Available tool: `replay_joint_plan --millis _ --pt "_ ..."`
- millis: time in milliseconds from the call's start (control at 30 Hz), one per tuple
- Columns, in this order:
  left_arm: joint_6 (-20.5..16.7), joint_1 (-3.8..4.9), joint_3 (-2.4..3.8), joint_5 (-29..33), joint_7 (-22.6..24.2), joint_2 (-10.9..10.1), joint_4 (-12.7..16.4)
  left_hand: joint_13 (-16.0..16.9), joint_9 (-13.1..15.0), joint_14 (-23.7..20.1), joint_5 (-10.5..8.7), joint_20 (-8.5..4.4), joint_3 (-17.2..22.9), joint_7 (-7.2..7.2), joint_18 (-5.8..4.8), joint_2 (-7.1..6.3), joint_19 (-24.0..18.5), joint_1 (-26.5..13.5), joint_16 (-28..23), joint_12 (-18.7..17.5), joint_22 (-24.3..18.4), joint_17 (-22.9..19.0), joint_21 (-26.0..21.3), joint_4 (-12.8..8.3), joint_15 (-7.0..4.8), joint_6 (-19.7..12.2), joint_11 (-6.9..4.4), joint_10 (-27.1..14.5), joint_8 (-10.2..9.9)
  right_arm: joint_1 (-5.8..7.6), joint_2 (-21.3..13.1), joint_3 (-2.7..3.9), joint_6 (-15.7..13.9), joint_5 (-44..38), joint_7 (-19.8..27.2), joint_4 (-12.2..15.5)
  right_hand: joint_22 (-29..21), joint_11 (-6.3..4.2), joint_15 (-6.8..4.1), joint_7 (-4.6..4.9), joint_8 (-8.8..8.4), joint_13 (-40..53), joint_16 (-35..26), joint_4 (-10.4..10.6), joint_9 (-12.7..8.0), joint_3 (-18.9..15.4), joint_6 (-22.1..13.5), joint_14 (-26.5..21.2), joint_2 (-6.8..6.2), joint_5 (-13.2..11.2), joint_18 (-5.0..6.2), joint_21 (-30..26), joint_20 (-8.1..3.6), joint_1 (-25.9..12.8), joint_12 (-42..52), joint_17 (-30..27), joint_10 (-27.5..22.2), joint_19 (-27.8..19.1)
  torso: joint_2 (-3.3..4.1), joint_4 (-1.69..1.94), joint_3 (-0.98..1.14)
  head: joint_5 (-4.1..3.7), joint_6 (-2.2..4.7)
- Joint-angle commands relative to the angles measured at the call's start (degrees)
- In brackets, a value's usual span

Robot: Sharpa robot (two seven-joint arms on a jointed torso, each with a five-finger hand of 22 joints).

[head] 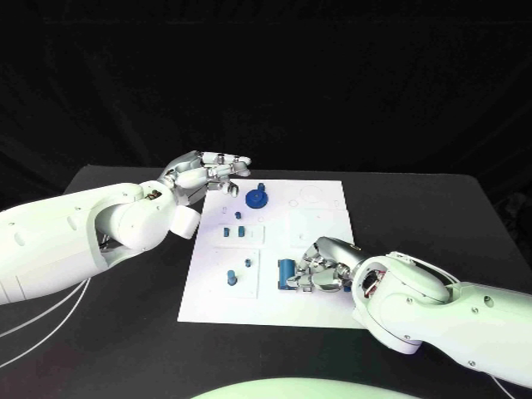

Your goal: Assemble the parts on the task board

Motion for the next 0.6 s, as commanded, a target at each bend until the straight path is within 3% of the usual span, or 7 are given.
replay_joint_plan --millis 33,367,467,600 --pt "0.96 0.02 0.03 0.00 0.59 0.15 -0.06 0.09 -0.09 -0.25 -0.14 0.37 -0.06 -0.03 0.75 0.24 0.03 -0.23 -0.29 0.37 -0.08 -0.08 -0.37 0.32 0.11 -0.18 -0.05 -0.44 0.24 -0.04 0.21 0.01 -0.12 -3.95 -0.76 -0.07 15.09 -0.64 -0.56 -0.35 0.35 4.65 0.28 -0.04 0.06 0.39 -0.11 4.31 1.81 -0.23 -0.38 0.26 -0.36 2.52 0.17 5.83 1.47 5.87 -0.04 0.02 -0.01 -0.17 0.09" --pt "0.95 0.02 0.03 0.00 0.61 0.14 -0.10 0.09 -0.09 -0.25 -0.14 0.37 -0.06 -0.03 0.75 0.24 0.03 -0.23 -0.29 0.37 -0.08 -0.08 -0.37 0.32 0.11 -0.18 -0.05 -0.44 0.24 0.20 -3.25 0.03 -4.70 -3.18 2.55 2.86 15.09 -0.47 -0.46 -0.10 0.13 3.85 -0.13 0.37 0.05 0.29 -0.59 4.18 1.30 -0.03 -0.38 0.26 -0.33 1.81 -1.17 5.23 0.87 5.87 -0.09 0.04 -0.08 -0.44 0.46" --pt "0.94 0.02 0.03 0.00 0.59 0.10 -0.10 0.09 -0.09 -0.25 -0.14 0.37 -0.06 -0.03 0.75 0.24 0.03 -0.23 -0.29 0.37 -0.08 -0.08 -0.37 0.32 0.11 -0.18 -0.05 -0.44 0.24 0.79 -5.77 0.04 -6.66 -1.49 4.01 4.59 15.09 -0.03 -0.13 0.50 -0.86 3.13 -0.50 0.66 -0.35 0.30 -1.97 4.04 0.81 0.19 -0.38 0.26 -0.14 1.47 -2.44 4.72 0.16 5.87 -0.03 0.02 0.01 -0.51 0.68" --pt "0.89 0.02 0.02 0.00 0.58 0.03 -0.09 0.09 -0.09 -0.25 -0.14 0.37 -0.06 -0.03 0.75 0.24 0.03 -0.23 -0.29 0.37 -0.08 -0.08 -0.37 0.32 0.11 -0.18 -0.05 -0.44 0.24 1.68 -9.09 0.05 -7.08 -2.22 3.74 6.02 14.97 0.59 0.40 1.19 -1.97 2.13 -1.27 1.03 -0.86 0.48 -2.86 3.78 0.59 0.22 -0.31 -0.04 0.29 1.21 -4.21 3.70 -0.82 5.75 -0.10 -0.16 -0.06 -0.73 0.90"
